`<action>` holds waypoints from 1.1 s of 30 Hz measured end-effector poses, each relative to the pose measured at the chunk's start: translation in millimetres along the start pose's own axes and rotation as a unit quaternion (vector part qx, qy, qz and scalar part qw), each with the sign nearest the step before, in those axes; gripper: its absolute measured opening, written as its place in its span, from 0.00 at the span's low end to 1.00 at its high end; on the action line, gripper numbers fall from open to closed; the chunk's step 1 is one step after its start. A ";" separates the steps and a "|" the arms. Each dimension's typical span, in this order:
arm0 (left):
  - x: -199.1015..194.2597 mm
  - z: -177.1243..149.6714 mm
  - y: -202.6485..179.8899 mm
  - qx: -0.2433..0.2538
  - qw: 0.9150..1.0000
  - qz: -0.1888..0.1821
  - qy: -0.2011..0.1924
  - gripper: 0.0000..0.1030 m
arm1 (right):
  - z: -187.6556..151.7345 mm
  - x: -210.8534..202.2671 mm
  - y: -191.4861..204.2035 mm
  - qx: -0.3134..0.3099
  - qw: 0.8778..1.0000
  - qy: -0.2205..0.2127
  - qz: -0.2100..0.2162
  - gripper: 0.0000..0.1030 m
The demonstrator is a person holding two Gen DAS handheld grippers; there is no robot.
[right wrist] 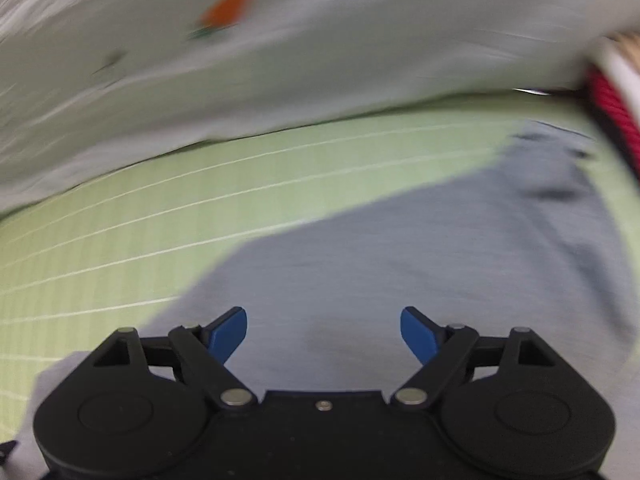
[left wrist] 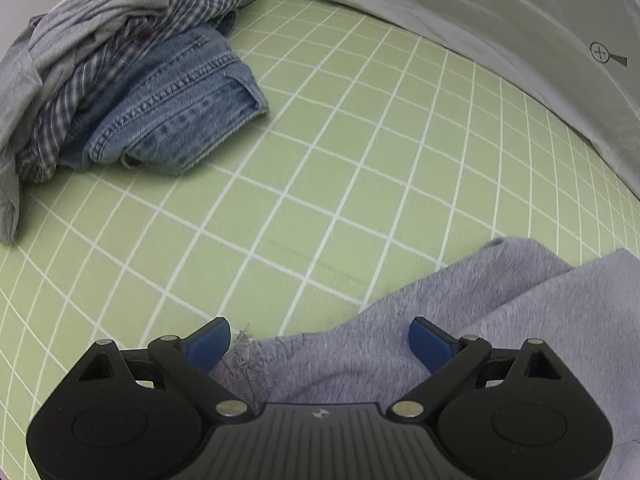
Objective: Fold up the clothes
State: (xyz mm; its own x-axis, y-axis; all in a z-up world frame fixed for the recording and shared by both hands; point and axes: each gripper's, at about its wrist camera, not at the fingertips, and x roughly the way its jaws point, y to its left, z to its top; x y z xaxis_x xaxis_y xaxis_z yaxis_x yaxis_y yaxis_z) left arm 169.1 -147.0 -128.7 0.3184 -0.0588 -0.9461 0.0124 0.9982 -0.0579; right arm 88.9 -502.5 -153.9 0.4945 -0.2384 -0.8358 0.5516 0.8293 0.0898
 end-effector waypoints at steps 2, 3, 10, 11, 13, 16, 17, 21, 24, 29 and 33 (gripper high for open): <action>2.7 -2.5 1.2 -0.005 1.000 -0.001 0.004 0.94 | 2.8 11.4 25.7 -0.022 1.000 0.006 0.017 0.82; 3.9 -3.3 1.7 -0.007 1.000 -0.001 0.005 0.95 | 3.5 16.8 36.2 -0.028 0.999 0.012 0.022 0.82; 9.8 -4.6 1.8 -0.013 1.000 0.000 0.008 0.98 | -1.6 36.2 76.0 -0.056 0.997 0.035 0.026 0.83; 10.1 -5.0 2.2 -0.014 1.000 -0.001 0.009 0.99 | -2.9 36.4 77.4 -0.061 0.997 0.034 0.022 0.83; 9.7 -5.7 3.6 -0.017 1.000 -0.001 0.009 0.99 | -6.7 34.6 81.8 -0.084 0.996 0.031 0.017 0.78; 7.3 -7.4 3.0 -0.017 1.000 0.000 0.008 0.99 | -12.8 27.4 88.1 -0.126 0.992 0.022 0.020 0.45; 6.5 -8.0 1.9 -0.014 1.000 0.001 0.008 0.99 | -14.6 23.9 89.8 -0.141 0.990 0.018 0.023 0.25; 1.1 -10.0 0.3 -0.010 1.000 0.002 0.004 0.99 | -17.5 5.0 78.1 -0.142 0.989 0.012 0.045 0.04; -6.0 -17.6 0.5 -0.001 1.000 -0.002 0.003 0.99 | -26.9 -33.6 51.9 -0.128 0.991 -0.017 0.046 0.03; -19.0 -35.9 0.2 0.023 1.000 -0.017 0.013 0.99 | -71.0 -83.6 -2.5 -0.138 0.990 -0.014 0.001 0.03; -29.4 -46.3 -4.0 0.043 0.998 -0.034 0.022 0.99 | -129.1 -74.8 -45.4 -0.107 0.991 0.072 -0.026 0.04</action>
State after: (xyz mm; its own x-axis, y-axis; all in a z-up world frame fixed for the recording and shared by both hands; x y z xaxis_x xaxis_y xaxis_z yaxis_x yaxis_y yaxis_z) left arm 115.8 -149.7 -115.4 0.2728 -0.1254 -0.9539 0.1137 0.9887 -0.0975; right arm -59.8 -457.1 -165.4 0.3588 -0.2220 -0.9066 0.4121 0.9092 -0.0595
